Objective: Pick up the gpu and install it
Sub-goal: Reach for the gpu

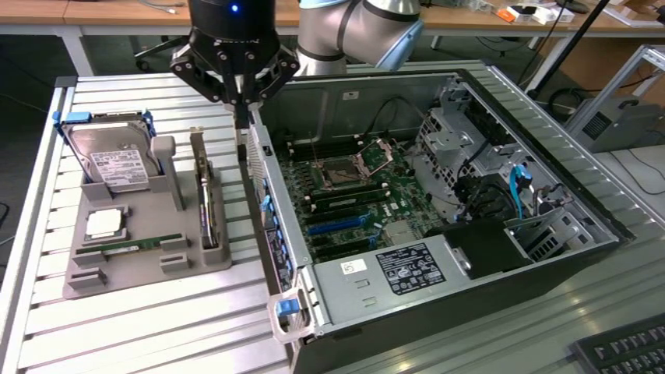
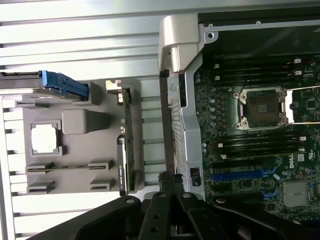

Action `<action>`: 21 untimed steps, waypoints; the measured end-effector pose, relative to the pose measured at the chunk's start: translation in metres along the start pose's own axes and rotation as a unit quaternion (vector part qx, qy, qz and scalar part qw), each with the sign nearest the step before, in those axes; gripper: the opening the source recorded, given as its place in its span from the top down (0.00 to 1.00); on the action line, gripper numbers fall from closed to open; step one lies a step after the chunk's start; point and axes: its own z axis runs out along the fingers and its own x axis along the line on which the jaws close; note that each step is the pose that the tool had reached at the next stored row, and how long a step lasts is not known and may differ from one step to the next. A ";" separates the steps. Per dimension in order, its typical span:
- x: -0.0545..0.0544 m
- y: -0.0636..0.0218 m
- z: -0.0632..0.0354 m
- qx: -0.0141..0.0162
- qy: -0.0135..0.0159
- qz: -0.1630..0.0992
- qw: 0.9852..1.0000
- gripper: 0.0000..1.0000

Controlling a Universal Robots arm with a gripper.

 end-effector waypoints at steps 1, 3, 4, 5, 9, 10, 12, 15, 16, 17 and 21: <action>0.000 0.0000 0.0000 0.000 0.000 0.000 1.000 0.90; 0.001 -0.0001 0.0000 0.000 0.000 0.000 1.000 0.90; 0.001 -0.0001 -0.0001 0.000 0.000 0.000 1.000 0.90; 0.002 -0.0001 0.0000 0.000 0.000 0.000 1.000 0.90; 0.003 -0.0002 -0.0001 0.000 0.000 0.000 1.000 0.90; 0.004 -0.0003 -0.0001 0.000 0.000 0.000 1.000 0.90; 0.004 -0.0003 -0.0001 0.000 0.000 0.000 1.000 0.90; 0.005 -0.0004 -0.0001 0.000 0.000 0.000 1.000 0.90; 0.005 -0.0004 -0.0001 0.000 0.000 0.000 1.000 0.90; 0.006 -0.0004 -0.0001 0.000 0.000 0.000 1.000 0.90; 0.008 -0.0006 -0.0002 0.000 0.000 0.000 1.000 0.90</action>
